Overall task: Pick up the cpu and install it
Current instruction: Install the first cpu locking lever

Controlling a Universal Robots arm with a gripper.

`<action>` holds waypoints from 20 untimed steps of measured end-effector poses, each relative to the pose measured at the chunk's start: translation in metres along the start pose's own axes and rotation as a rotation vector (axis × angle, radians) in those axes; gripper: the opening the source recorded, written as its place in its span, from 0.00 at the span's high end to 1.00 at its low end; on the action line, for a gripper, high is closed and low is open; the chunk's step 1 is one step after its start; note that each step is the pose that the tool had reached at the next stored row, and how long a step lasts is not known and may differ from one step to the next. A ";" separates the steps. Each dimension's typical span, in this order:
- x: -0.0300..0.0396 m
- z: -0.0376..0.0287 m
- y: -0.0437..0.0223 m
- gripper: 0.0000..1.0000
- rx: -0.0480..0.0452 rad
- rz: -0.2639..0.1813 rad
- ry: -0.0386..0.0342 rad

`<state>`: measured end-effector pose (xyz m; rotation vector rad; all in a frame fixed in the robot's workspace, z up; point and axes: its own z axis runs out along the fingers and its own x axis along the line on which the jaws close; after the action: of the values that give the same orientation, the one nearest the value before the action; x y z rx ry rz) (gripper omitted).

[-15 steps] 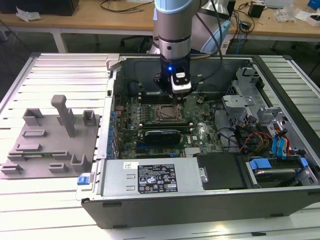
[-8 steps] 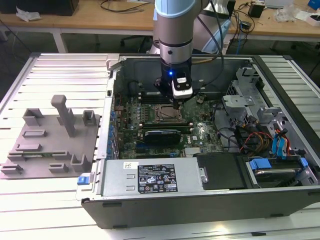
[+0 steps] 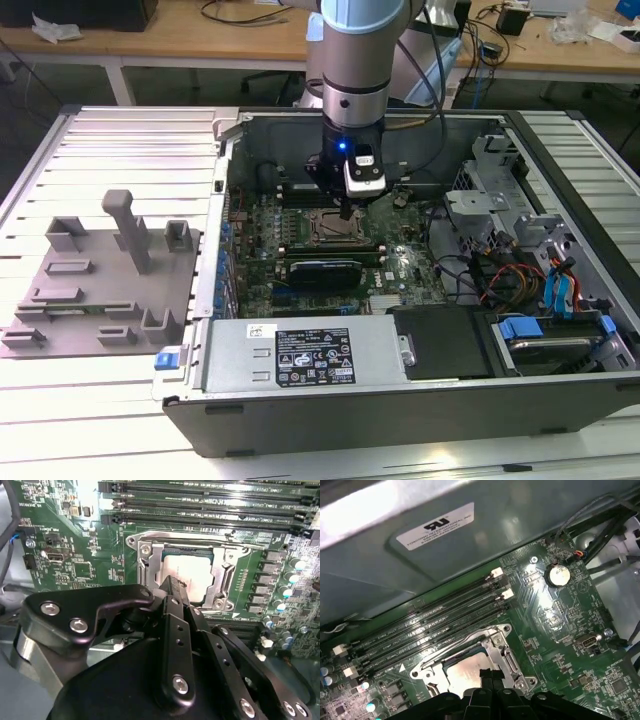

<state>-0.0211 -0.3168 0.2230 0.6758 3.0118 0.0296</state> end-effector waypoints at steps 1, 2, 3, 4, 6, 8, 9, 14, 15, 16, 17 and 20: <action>0.0000 0.0003 0.0000 0.89 -0.0012 -0.020 0.0006; 0.0000 0.0006 0.0000 0.89 -0.0019 -0.038 0.0011; 0.0000 0.0010 0.0000 0.89 -0.0028 -0.057 0.0017; 0.0001 0.0015 0.0000 0.89 -0.0038 -0.075 0.0022; 0.0001 0.0030 -0.0001 0.89 -0.0071 -0.144 0.0044; 0.0002 0.0048 -0.0001 0.89 -0.0109 -0.223 0.0068; 0.0003 0.0054 -0.0002 0.89 -0.0123 -0.249 0.0076; 0.0003 0.0067 -0.0002 0.89 -0.0163 -0.361 0.0107; 0.0003 0.0068 -0.0001 0.89 -0.0151 -0.380 0.0106; 0.0003 0.0068 -0.0001 0.89 -0.0118 -0.393 0.0100; 0.0003 0.0061 -0.0002 0.89 -0.0056 -0.410 0.0087; 0.0001 0.0022 0.0000 0.89 -0.0018 -0.431 0.0080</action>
<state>-0.0210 -0.3168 0.2208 0.0159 3.0913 0.0163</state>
